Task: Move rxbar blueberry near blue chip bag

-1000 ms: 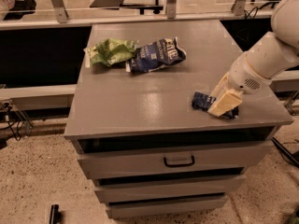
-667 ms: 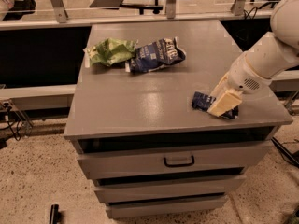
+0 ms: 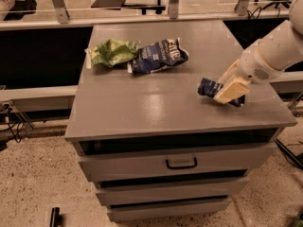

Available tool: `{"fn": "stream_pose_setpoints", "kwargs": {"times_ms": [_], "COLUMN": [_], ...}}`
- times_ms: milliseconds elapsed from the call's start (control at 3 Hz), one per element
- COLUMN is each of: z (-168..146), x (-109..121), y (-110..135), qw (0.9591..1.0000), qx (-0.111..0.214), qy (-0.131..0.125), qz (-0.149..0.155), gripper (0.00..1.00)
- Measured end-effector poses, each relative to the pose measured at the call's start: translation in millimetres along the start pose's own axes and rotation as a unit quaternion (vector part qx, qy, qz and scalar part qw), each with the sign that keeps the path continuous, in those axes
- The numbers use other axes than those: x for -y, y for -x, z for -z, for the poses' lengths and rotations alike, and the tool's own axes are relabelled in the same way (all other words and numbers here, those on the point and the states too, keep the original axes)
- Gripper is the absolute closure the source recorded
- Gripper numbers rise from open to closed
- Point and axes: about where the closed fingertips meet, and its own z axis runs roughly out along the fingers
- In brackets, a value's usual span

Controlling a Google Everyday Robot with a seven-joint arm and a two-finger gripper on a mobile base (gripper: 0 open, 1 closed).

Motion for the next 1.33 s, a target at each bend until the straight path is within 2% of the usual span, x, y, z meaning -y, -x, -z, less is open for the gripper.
{"fn": "stream_pose_setpoints", "kwargs": {"times_ms": [333,1333], "z": [18,15], "x": [22,98], "y": [12,29], "qw": [0.9993,0.9944], "qx": [0.015,0.083], "qy": [-0.033,-0.062], "qz": [0.01,0.02], "gripper": [1.0,1.0]}}
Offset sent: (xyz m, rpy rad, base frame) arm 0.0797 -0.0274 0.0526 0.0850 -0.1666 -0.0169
